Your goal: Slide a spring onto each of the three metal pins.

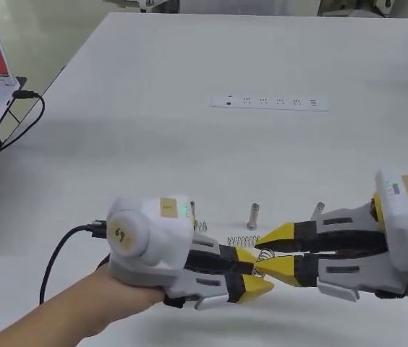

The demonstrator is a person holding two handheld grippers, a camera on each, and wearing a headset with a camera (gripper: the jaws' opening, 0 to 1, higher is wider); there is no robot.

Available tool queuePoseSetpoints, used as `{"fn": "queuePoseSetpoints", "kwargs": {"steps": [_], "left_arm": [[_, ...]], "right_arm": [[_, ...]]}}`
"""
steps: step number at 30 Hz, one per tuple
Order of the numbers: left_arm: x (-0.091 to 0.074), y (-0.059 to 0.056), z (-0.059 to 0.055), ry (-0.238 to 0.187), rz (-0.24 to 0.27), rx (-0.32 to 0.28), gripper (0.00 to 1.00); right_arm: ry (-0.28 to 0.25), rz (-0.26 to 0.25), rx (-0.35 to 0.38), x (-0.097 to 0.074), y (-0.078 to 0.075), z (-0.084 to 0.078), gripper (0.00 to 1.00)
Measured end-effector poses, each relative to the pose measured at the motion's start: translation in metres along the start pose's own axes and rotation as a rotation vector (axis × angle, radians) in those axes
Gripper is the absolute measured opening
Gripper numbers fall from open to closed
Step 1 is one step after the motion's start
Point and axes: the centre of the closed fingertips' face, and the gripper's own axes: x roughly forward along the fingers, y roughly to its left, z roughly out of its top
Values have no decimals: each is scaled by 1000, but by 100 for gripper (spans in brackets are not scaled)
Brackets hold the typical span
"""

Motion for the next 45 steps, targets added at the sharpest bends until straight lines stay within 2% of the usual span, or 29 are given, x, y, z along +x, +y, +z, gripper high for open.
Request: {"fn": "queuePoseSetpoints", "kwargs": {"steps": [6, 9, 16, 19, 24, 32, 36, 38, 42, 45], "left_arm": [[0, 0, 2, -6, -1, 1, 2], [-2, 0, 6, -27, 0, -13, 2], [-6, 3, 7, -33, 7, -19, 2], [-7, 2, 7, -36, 8, -26, 2], [-7, 0, 5, -25, 3, -23, 2], [-8, 2, 4, -16, 13, -41, 3], [-9, 4, 3, -13, 21, -50, 4], [-10, 7, 0, 0, 33, -76, 4], [-12, 7, -1, 3, 41, -66, 4], [-14, 9, -4, 13, 54, -57, 9]], "right_arm": [[2, -4, -4, 2, 0, -1, 10], [10, -9, -1, 3, 0, -2, 10], [-15, -31, 27, 3, -5, 0, 10], [-21, -32, 38, 4, -2, 3, 9], [-14, -20, 13, 7, 5, 6, 8], [2, -21, -35, 8, 5, 4, 7], [-3, -28, -33, 8, 3, 4, 7], [-10, -34, -26, 8, 2, 5, 7], [-11, -47, -28, 8, -1, 5, 8], [-8, -52, -25, 8, -2, 5, 8]]}}
